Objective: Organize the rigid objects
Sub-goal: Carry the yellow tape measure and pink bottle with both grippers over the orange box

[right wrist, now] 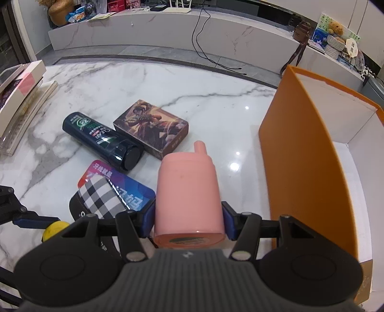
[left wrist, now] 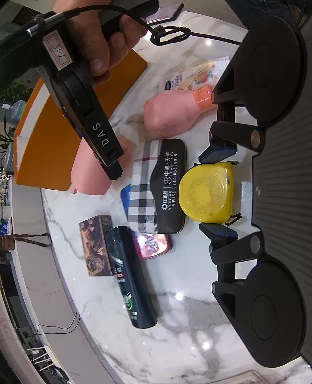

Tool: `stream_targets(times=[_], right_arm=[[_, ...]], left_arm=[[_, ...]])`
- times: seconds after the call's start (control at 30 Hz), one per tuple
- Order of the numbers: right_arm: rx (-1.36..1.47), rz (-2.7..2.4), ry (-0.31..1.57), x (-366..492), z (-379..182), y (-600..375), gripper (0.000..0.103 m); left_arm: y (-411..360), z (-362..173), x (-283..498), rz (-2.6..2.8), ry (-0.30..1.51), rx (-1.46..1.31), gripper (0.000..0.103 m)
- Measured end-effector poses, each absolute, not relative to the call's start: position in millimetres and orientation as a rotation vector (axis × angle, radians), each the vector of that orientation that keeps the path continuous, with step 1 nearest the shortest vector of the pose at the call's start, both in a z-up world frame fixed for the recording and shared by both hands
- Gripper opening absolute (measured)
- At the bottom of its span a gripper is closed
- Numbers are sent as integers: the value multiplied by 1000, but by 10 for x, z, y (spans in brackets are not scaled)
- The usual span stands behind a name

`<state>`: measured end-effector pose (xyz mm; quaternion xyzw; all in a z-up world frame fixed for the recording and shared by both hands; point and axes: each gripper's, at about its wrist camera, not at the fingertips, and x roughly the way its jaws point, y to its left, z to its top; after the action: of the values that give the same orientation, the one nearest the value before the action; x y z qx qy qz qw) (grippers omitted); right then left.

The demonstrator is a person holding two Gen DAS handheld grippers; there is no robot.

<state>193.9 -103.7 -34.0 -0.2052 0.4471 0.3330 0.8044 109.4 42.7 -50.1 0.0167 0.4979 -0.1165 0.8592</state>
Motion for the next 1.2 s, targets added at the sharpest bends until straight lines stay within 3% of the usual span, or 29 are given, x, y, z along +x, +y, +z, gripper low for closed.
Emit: stream_targets(times=[0.73,1.2], right_arm=[[-306,731,847,1810,304,-1403,57],[-148,706,796,1981,618,-1928,57]], left_arm=[[274,-74,1015,-205,984,46,61],[-156,312,1351,-252,930,72,61]])
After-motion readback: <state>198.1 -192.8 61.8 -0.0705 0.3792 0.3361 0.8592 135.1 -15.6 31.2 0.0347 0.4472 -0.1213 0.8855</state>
